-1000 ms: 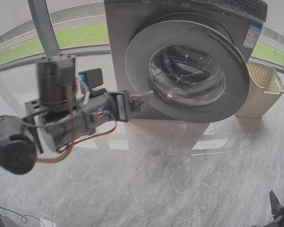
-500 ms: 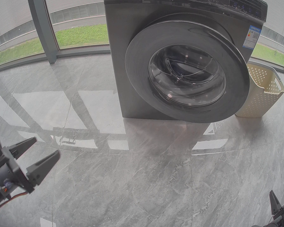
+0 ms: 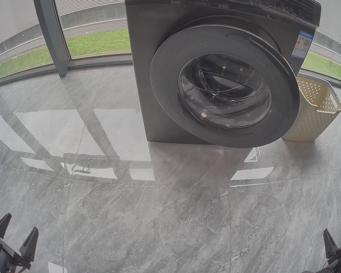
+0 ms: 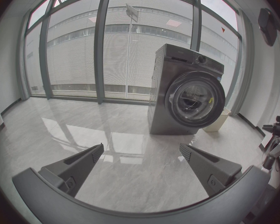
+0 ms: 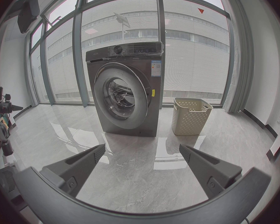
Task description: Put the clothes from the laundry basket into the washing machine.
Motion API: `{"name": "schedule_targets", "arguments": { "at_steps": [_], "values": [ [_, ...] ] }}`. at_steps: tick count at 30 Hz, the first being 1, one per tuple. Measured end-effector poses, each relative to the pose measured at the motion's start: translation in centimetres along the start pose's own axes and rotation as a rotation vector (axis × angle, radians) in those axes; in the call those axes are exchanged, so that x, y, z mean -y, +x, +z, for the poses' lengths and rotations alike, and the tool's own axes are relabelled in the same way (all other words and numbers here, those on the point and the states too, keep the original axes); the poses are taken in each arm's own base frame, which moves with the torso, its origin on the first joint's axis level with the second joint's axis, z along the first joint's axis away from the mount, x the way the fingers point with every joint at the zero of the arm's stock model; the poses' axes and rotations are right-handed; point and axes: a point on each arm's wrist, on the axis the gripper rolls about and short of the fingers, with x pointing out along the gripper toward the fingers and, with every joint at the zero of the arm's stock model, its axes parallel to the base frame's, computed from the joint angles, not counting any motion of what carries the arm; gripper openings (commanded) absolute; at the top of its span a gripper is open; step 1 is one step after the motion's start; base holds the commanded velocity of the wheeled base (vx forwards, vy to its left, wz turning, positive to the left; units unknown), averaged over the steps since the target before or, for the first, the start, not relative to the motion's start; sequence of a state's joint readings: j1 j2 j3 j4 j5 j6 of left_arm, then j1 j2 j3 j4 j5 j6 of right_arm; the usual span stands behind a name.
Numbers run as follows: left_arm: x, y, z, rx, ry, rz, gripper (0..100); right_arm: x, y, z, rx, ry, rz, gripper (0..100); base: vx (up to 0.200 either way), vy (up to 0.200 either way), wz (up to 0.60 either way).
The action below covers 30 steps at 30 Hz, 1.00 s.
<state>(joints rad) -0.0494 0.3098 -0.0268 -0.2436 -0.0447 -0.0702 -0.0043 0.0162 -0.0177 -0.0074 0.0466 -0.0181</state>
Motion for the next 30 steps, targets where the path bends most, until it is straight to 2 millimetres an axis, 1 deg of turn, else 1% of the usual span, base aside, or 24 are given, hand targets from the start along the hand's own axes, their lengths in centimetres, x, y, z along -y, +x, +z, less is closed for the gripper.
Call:
{"name": "schedule_targets", "arguments": {
  "at_steps": [4,9,13,19,25,30],
  "values": [
    [0.1,-1.1,-1.7,-0.034,0.008,0.059,100,0.0,0.0,0.0,0.0,0.0,0.0,100,0.0,0.0,0.0],
    [0.1,-1.8,-2.4,-0.01,0.035,0.135,100,0.0,0.0,0.0,0.0,0.0,0.0,100,0.0,0.0,0.0],
    [0.1,-2.0,-3.1,-0.056,0.064,0.17,100,0.0,0.0,0.0,0.0,0.0,0.0,100,0.0,0.0,0.0],
    [0.1,-2.1,-3.0,-0.032,0.082,0.139,100,0.0,0.0,0.0,0.0,0.0,0.0,100,0.0,0.0,0.0],
    [-0.1,-2.2,-3.0,-0.021,0.075,0.027,100,0.0,0.0,0.0,0.0,-0.001,0.001,100,0.0,0.0,0.0],
    [-0.1,-2.5,-3.1,0.011,0.071,0.045,100,0.0,0.0,0.0,0.0,-0.002,0.0,100,0.0,0.0,0.0]
  ]
}}
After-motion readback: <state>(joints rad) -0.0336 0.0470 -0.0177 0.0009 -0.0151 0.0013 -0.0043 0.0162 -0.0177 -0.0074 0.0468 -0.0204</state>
